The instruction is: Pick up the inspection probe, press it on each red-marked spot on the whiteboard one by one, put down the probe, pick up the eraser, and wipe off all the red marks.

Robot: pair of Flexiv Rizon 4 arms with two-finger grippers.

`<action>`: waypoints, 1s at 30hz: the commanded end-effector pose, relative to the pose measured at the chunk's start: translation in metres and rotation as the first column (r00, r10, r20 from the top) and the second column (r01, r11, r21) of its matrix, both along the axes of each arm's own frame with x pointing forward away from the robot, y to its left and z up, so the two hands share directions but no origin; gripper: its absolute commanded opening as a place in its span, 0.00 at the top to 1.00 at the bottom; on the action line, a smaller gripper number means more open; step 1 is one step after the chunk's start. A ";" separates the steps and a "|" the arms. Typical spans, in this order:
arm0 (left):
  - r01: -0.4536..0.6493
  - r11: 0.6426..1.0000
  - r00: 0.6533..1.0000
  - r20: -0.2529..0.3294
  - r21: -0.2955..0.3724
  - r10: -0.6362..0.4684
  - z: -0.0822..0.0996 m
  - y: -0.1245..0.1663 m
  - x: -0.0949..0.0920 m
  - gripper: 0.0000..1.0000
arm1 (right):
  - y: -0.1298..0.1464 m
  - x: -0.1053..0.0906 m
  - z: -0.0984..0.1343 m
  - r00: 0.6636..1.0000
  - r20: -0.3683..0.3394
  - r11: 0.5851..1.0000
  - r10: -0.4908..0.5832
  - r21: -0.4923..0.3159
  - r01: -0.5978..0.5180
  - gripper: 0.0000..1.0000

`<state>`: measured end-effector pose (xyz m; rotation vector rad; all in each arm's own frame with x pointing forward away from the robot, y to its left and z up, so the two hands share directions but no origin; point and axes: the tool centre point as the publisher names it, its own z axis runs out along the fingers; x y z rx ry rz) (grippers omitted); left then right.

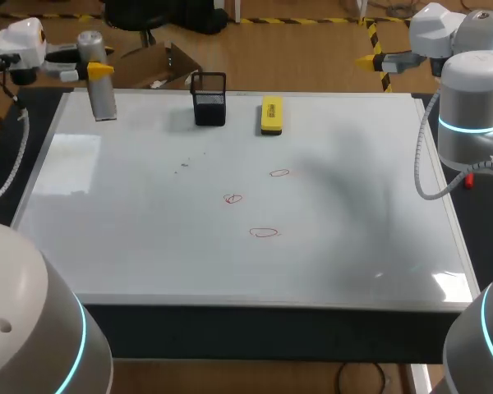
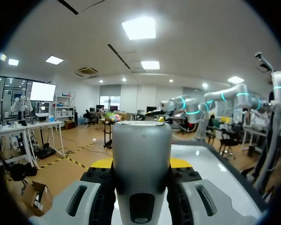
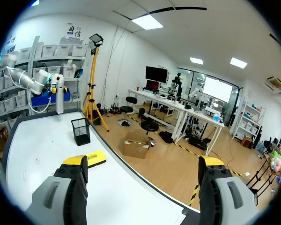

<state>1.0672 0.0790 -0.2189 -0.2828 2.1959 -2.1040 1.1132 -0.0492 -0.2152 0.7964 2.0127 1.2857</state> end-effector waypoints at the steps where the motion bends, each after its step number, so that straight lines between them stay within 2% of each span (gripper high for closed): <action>1: -0.095 0.995 0.995 -0.012 -0.002 0.095 -0.001 -0.004 0.000 1.00 | 0.000 0.000 0.000 1.000 0.000 1.000 0.000 0.000 0.000 0.00; 3: -0.098 0.995 0.995 -0.015 -0.007 0.098 -0.003 -0.002 0.006 1.00 | 0.000 0.000 0.000 1.000 0.000 1.000 0.000 0.000 0.000 0.00; 21: -0.098 0.995 0.995 -0.015 -0.007 0.098 -0.003 -0.002 0.006 1.00 | 0.000 0.000 0.000 1.000 0.000 1.000 0.000 0.000 0.000 0.00; 22: -0.098 0.995 0.995 -0.015 -0.007 0.098 -0.003 -0.002 0.006 1.00 | -0.004 0.002 -0.003 1.000 -0.005 1.000 0.021 0.001 -0.021 0.00; 25: -0.098 0.995 0.995 -0.015 -0.007 0.098 -0.003 -0.002 0.006 1.00 | -0.001 0.018 -0.002 0.975 -0.057 0.975 0.213 -0.058 -0.216 0.00; 27: -0.098 0.995 0.995 -0.015 -0.007 0.098 -0.003 -0.002 0.006 1.00 | 0.006 0.033 0.001 0.939 -0.096 0.935 0.330 -0.105 -0.339 0.00; 30: -0.098 0.995 0.995 -0.015 -0.007 0.098 -0.003 -0.002 0.006 1.00 | 0.020 0.056 0.005 0.868 -0.157 0.853 0.472 -0.168 -0.494 0.00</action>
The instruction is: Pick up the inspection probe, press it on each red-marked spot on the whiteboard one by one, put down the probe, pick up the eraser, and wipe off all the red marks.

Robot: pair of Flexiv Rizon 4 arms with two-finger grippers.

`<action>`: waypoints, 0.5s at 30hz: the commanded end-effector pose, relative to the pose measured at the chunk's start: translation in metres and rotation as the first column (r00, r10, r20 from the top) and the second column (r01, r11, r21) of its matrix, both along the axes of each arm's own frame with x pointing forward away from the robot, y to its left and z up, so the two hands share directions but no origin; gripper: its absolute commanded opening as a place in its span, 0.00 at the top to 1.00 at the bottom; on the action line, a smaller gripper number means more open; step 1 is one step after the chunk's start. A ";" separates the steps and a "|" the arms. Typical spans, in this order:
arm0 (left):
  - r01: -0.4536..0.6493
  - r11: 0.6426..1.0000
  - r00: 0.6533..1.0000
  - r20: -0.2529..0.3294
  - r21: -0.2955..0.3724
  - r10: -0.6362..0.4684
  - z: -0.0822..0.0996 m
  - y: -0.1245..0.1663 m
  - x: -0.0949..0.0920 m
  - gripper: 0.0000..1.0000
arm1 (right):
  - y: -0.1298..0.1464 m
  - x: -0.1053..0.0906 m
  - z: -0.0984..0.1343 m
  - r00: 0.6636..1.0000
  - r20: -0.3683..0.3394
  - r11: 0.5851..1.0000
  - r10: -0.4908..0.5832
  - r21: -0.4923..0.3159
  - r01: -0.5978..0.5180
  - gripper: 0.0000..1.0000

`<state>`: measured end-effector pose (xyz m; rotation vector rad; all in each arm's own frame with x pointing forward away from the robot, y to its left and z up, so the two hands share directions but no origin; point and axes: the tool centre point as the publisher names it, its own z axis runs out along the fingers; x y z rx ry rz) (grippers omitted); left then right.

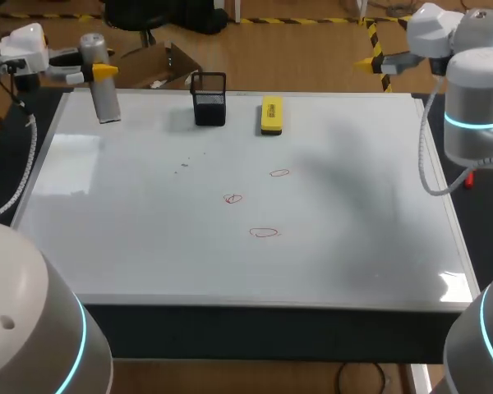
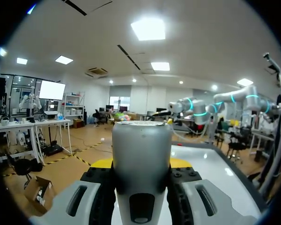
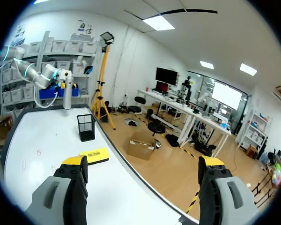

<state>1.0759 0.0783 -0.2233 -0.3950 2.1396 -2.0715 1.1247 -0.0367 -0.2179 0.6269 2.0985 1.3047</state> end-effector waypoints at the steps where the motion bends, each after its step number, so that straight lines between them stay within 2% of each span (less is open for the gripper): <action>1: -0.007 1.000 1.000 0.002 0.001 0.007 0.002 -0.001 -0.002 1.00 | 0.012 0.052 0.008 0.903 -0.179 0.893 0.390 -0.166 -0.418 0.00; 4: -0.007 1.000 1.000 0.002 0.001 0.007 0.002 -0.001 -0.002 1.00 | 0.032 0.071 0.008 0.830 -0.219 0.804 0.512 -0.217 -0.553 0.00; 10: -0.007 1.000 1.000 0.002 0.001 0.007 0.002 -0.001 -0.002 1.00 | 0.069 0.093 -0.004 0.650 -0.316 0.581 0.691 -0.290 -0.760 0.00; 12: -0.007 1.000 1.000 0.002 0.001 0.007 0.002 -0.001 -0.002 1.00 | 0.081 0.096 -0.010 0.576 -0.341 0.500 0.743 -0.290 -0.816 0.00; 14: -0.007 1.000 1.000 0.002 0.001 0.007 0.002 -0.001 -0.002 1.00 | 0.097 0.096 -0.018 0.479 -0.383 0.387 0.790 -0.295 -0.874 0.00; 15: -0.007 1.000 1.000 0.002 0.001 0.007 0.002 -0.001 -0.002 1.00 | 0.103 0.096 -0.022 0.442 -0.407 0.338 0.799 -0.305 -0.890 0.00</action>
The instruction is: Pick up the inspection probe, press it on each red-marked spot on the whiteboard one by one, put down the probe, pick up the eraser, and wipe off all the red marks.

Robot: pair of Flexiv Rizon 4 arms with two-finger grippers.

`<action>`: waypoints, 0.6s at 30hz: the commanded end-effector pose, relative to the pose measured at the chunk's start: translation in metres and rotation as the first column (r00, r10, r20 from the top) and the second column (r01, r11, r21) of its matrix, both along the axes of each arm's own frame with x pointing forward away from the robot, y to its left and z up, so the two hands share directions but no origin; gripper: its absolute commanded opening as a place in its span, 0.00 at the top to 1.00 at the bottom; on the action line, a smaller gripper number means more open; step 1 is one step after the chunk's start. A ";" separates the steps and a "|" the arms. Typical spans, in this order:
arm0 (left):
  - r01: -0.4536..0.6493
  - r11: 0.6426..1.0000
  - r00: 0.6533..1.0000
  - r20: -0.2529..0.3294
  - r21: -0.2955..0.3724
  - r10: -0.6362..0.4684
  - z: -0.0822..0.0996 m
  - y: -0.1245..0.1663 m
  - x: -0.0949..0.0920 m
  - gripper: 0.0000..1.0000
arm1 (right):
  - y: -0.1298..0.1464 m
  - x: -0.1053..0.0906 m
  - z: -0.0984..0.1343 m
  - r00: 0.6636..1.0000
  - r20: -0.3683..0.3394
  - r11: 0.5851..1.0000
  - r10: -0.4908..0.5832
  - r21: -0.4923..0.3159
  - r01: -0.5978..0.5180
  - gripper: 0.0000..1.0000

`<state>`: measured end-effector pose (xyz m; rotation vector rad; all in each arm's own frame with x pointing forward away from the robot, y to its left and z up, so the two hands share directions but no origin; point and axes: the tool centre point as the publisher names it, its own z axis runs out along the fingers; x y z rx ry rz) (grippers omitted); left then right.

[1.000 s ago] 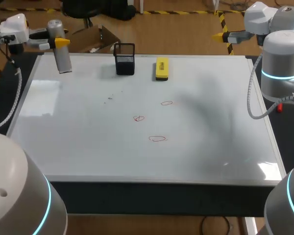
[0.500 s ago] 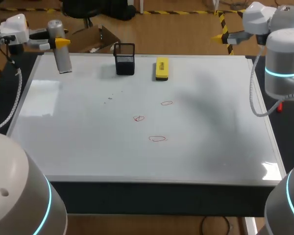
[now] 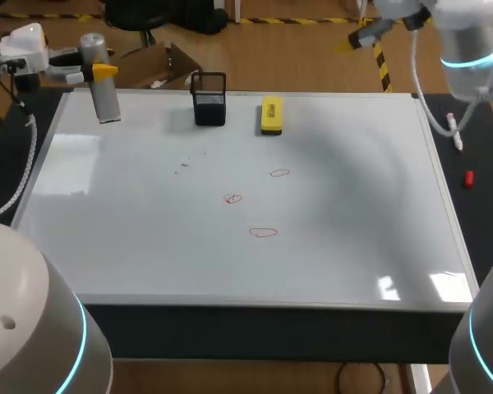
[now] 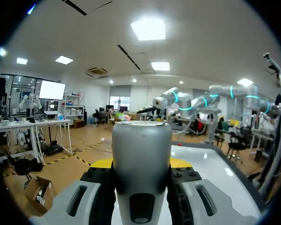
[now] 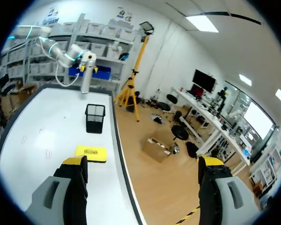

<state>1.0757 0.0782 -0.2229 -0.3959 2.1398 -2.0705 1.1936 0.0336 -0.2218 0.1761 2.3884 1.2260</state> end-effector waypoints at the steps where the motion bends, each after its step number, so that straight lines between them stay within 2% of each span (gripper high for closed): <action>1: -0.006 1.000 1.000 0.002 0.001 0.006 0.001 -0.001 -0.002 1.00 | 0.040 0.028 -0.023 0.692 -0.320 0.645 0.647 -0.255 -0.721 0.00; 5: -0.006 1.000 1.000 0.002 0.001 0.006 0.001 -0.001 -0.002 1.00 | 0.062 0.030 -0.033 0.599 -0.371 0.503 0.710 -0.329 -0.799 0.00; 11: -0.006 1.000 1.000 0.002 0.001 0.006 0.001 -0.001 -0.002 1.00 | 0.082 0.031 -0.047 0.509 -0.430 0.329 0.746 -0.428 -0.842 0.00; 15: -0.006 1.000 1.000 0.002 0.001 0.006 0.001 -0.001 -0.002 1.00 | 0.092 0.031 -0.054 0.465 -0.442 0.231 0.767 -0.486 -0.843 0.00; 16: -0.006 1.000 1.000 0.002 0.001 0.006 0.001 -0.001 -0.002 1.00 | 0.093 0.031 -0.054 0.464 -0.441 0.220 0.768 -0.498 -0.839 0.00; 18: -0.006 1.000 1.000 0.002 0.001 0.006 0.001 -0.001 -0.002 1.00 | 0.097 0.031 -0.057 0.449 -0.439 0.169 0.778 -0.543 -0.823 0.00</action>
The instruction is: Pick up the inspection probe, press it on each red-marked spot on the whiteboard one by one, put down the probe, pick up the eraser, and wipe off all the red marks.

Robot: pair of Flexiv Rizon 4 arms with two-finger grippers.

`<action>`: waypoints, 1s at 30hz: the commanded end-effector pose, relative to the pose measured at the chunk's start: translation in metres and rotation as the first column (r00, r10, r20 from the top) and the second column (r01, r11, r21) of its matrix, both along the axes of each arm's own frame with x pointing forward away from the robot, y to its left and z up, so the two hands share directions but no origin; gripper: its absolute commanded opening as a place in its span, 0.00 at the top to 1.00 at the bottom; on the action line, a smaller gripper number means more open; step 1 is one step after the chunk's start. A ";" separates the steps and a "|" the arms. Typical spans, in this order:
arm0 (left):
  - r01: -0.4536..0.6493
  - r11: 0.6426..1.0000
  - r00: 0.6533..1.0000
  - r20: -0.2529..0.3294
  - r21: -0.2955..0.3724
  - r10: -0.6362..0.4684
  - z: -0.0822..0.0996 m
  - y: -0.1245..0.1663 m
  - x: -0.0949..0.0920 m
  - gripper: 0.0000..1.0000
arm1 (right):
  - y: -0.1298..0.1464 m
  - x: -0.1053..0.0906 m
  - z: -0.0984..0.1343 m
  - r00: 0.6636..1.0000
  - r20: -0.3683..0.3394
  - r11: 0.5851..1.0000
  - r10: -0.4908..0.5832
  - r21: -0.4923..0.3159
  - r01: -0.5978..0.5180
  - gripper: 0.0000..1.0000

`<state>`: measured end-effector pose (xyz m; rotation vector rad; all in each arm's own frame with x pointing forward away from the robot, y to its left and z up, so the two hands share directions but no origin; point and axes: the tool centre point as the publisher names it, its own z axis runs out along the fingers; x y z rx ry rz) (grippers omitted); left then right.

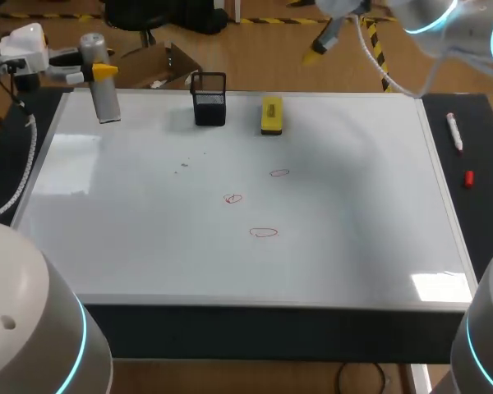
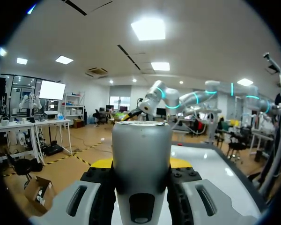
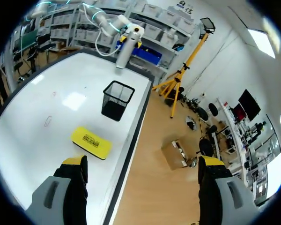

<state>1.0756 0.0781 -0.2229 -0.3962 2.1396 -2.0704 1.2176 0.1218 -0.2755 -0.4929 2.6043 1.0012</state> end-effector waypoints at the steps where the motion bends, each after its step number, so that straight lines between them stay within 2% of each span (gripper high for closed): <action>1: -0.006 1.000 1.000 0.002 0.001 0.006 0.001 -0.001 -0.002 1.00 | 0.010 0.008 -0.005 0.785 -0.246 0.639 0.569 -0.469 -0.610 0.00; 6: -0.006 1.000 1.000 0.002 0.001 0.006 0.001 -0.001 -0.002 1.00 | 0.019 0.001 -0.015 0.737 -0.220 0.547 0.639 -0.544 -0.636 0.00; 9: -0.006 1.000 1.000 0.002 0.001 0.006 0.001 -0.001 -0.002 1.00 | 0.022 -0.007 -0.024 0.678 -0.223 0.460 0.700 -0.584 -0.668 0.00; 11: -0.006 1.000 1.000 0.002 0.001 0.006 0.001 -0.001 -0.002 1.00 | 0.023 -0.011 -0.028 0.654 -0.227 0.431 0.722 -0.592 -0.681 0.00; 13: -0.006 1.000 1.000 0.002 0.001 0.006 0.001 -0.001 -0.002 1.00 | 0.023 -0.017 -0.033 0.622 -0.234 0.380 0.747 -0.618 -0.689 0.00; 16: -0.006 1.000 1.000 0.002 0.001 0.006 0.001 -0.001 -0.002 1.00 | 0.023 -0.023 -0.039 0.594 -0.238 0.332 0.768 -0.644 -0.689 0.00; 20: -0.006 1.000 1.000 0.002 0.001 0.006 0.001 -0.001 -0.002 1.00 | 0.020 -0.030 -0.047 0.582 -0.218 0.298 0.784 -0.691 -0.659 0.00; 22: -0.006 1.000 1.000 0.002 0.001 0.006 0.001 -0.001 -0.002 1.00 | 0.018 -0.035 -0.053 0.587 -0.201 0.303 0.785 -0.701 -0.645 0.00; 26: -0.006 1.000 1.000 0.002 0.001 0.006 0.001 -0.001 -0.002 1.00 | 0.017 -0.046 -0.060 0.567 -0.149 0.288 0.810 -0.741 -0.606 0.00; 30: -0.006 1.000 1.000 0.002 0.001 0.006 0.001 -0.001 -0.002 1.00 | 0.017 -0.053 -0.065 0.560 -0.114 0.293 0.821 -0.759 -0.582 0.00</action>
